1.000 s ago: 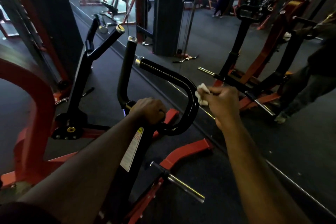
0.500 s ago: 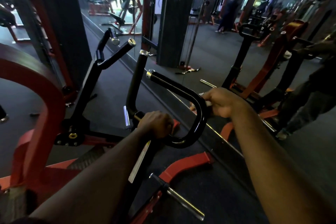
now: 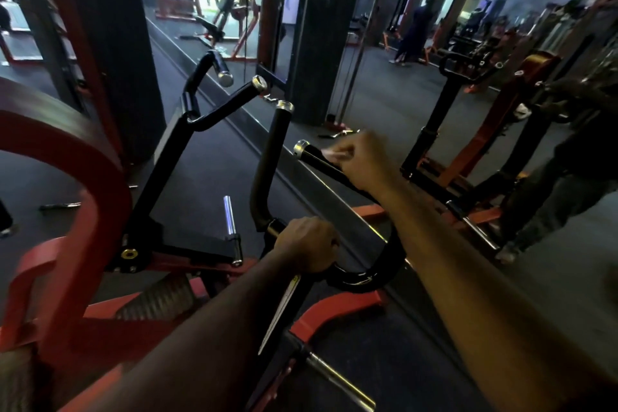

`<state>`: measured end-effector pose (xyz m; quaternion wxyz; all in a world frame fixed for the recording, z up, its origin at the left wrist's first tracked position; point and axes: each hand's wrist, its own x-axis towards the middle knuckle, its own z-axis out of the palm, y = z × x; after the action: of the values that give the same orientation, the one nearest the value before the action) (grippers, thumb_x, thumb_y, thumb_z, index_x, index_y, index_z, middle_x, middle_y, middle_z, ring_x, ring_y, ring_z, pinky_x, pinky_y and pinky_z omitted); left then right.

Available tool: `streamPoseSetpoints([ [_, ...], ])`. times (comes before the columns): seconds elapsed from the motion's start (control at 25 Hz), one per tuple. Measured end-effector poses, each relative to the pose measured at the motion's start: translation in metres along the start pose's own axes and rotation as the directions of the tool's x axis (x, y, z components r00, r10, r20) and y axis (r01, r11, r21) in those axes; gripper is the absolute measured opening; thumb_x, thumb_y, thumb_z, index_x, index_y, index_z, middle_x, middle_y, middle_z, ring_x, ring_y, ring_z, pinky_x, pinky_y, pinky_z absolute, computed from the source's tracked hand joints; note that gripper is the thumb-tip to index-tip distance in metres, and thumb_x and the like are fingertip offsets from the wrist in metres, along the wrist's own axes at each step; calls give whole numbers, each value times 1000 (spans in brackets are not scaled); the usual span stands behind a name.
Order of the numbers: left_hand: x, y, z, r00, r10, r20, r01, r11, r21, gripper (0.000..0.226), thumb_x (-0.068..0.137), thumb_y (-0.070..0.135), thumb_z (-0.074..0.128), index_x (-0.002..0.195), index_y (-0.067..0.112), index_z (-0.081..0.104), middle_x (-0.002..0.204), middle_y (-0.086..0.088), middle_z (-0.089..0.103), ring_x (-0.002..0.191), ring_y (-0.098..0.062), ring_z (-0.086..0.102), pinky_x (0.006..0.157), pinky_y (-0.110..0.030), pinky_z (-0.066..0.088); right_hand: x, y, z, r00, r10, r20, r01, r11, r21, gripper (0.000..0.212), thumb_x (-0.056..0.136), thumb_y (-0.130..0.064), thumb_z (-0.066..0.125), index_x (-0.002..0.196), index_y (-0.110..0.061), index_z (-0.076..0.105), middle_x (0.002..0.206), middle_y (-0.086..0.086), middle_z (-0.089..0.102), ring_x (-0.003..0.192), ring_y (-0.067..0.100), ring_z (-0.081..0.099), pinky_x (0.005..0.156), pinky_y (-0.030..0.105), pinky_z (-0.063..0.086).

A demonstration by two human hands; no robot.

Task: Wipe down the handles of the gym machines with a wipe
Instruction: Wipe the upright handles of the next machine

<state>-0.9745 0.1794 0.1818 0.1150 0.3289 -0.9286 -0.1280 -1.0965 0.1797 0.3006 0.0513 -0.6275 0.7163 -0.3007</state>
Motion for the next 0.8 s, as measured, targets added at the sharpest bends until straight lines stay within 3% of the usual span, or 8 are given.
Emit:
streamPoseSetpoints([
  [0.12,0,-4,0,1000,29,4,-29,1000,12,26,86,31,51,99,23,72,102,-6,71,93,-32,66,74,-34,47,-51,18,-29,981,-176,-76,154,960,-236,21,77,4,72,93,-8,78,98,7,75,85,21,69,75,25,53],
  [0.2,0,-5,-2,999,53,10,-53,999,-1,24,87,30,50,93,19,70,98,-7,70,89,-31,66,70,-33,45,-77,25,-31,931,-361,-54,284,810,-514,21,65,6,78,82,-7,78,95,14,73,85,33,67,67,38,56],
  [0.28,-2,-8,-3,999,39,27,-37,998,-59,22,88,30,50,88,18,69,94,-7,69,87,-29,66,68,-32,43,-87,25,-16,924,-380,46,310,673,-671,18,63,1,81,79,-6,75,97,16,69,90,37,64,64,40,56],
  [0.48,-9,-14,0,991,107,-81,-117,984,-136,28,81,31,44,79,14,67,82,-10,68,77,-34,66,63,-34,44,-42,-1,19,929,-371,-13,310,795,-521,17,75,-1,70,92,-5,73,100,15,63,91,34,59,73,44,55],
  [0.6,-29,-42,24,873,194,-447,-269,957,-110,21,88,31,56,80,14,66,86,-6,66,86,-27,61,75,-36,45,-27,-30,64,926,-375,-52,345,893,-287,23,85,-10,68,107,-4,72,118,17,57,102,29,58,88,37,52],
  [0.68,-51,-67,44,791,-78,-607,-130,947,-292,37,86,48,66,104,16,63,114,-3,53,110,-19,47,92,-31,42,-27,-37,93,927,-375,6,366,901,-235,25,90,-9,62,114,-4,70,122,16,53,106,25,57,91,32,51],
  [0.72,-63,-74,48,762,-291,-578,-36,872,-488,55,79,56,72,116,18,56,122,2,43,115,-15,42,96,-25,40,-25,-37,103,915,-401,39,397,881,-256,28,89,-6,62,116,-5,70,121,15,54,104,25,58,89,32,52],
  [0.8,-72,-76,47,763,-572,-301,66,533,-844,84,67,51,85,132,22,40,127,9,39,113,-4,49,91,-18,46,-16,-37,114,898,-430,93,436,843,-314,37,83,-1,65,120,-6,68,116,14,58,102,27,60,82,32,53],
])
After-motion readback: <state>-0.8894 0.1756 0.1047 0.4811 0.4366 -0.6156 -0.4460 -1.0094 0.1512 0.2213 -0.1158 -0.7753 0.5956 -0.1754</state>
